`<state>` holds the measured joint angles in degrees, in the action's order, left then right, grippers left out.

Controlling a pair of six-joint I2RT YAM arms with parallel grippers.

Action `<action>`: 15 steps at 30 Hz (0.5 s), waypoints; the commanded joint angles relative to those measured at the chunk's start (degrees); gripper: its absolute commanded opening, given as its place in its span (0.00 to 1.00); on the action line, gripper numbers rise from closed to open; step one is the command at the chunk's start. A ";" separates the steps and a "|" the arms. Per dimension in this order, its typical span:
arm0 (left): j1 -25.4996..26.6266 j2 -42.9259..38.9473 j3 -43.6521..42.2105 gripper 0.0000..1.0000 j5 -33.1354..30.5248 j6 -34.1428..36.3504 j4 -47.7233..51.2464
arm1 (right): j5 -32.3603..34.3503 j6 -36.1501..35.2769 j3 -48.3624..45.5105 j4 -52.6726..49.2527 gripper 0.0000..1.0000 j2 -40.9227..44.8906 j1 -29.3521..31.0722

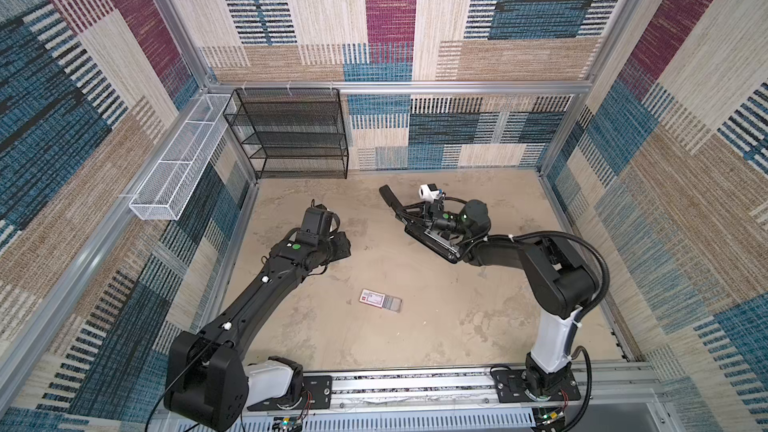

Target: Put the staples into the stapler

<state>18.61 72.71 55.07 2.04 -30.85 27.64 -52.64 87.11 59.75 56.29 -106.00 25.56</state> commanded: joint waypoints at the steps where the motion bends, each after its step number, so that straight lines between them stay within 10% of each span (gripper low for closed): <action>1: -0.09 -0.88 -0.91 0.49 -0.46 0.31 -0.10 | 12.18 -39.70 5.48 -38.40 0.00 2.77 0.62; 15: -0.15 -1.52 -3.92 0.49 0.07 0.17 -0.35 | 40.47 -61.56 16.49 -56.95 0.00 -4.27 9.42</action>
<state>18.50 71.55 51.33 1.87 -30.85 27.68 -19.38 31.99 73.67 3.36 -108.88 33.76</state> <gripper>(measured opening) 0.493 0.268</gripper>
